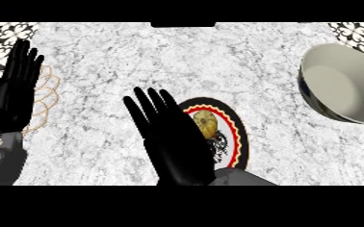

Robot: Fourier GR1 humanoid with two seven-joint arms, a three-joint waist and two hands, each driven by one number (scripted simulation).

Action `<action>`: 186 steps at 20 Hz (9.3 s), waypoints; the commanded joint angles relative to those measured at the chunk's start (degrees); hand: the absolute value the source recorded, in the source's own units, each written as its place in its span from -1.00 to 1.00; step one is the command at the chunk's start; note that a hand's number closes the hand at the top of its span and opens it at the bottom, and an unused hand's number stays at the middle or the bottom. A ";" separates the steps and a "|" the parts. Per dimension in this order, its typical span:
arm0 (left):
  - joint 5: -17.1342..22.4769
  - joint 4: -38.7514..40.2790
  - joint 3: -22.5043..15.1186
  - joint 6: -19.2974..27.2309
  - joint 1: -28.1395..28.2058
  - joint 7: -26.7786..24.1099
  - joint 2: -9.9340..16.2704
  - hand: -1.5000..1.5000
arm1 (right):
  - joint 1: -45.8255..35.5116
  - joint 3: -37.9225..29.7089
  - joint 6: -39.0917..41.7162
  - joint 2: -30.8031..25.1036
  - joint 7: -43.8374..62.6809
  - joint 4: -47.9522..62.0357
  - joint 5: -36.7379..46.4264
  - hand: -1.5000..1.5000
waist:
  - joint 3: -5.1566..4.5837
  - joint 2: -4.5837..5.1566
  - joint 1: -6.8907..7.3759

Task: Pick the squash from the plate and place it in the bowl

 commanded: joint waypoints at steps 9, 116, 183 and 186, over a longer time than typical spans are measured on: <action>-0.74 0.55 0.85 -1.34 0.08 -1.12 -0.01 0.00 | -5.41 -3.75 31.90 0.87 19.86 0.74 -15.94 -1.00 | 0.03 0.29 0.52; -10.24 -1.84 12.78 -12.83 1.68 1.44 -10.35 0.00 | 28.12 -89.28 17.53 -71.60 -101.34 71.75 -15.59 1.00 | 0.28 0.74 0.46; -11.94 -2.82 12.13 -12.71 -1.78 4.17 -12.52 0.00 | 6.29 -90.42 11.33 -59.04 -77.45 89.90 -32.65 -1.00 | 0.67 1.57 2.45; -11.95 -0.87 13.38 -12.11 -4.82 5.45 -11.07 0.00 | 9.12 -91.26 14.34 -60.35 -80.06 90.82 -33.25 -1.00 | 0.84 1.82 1.71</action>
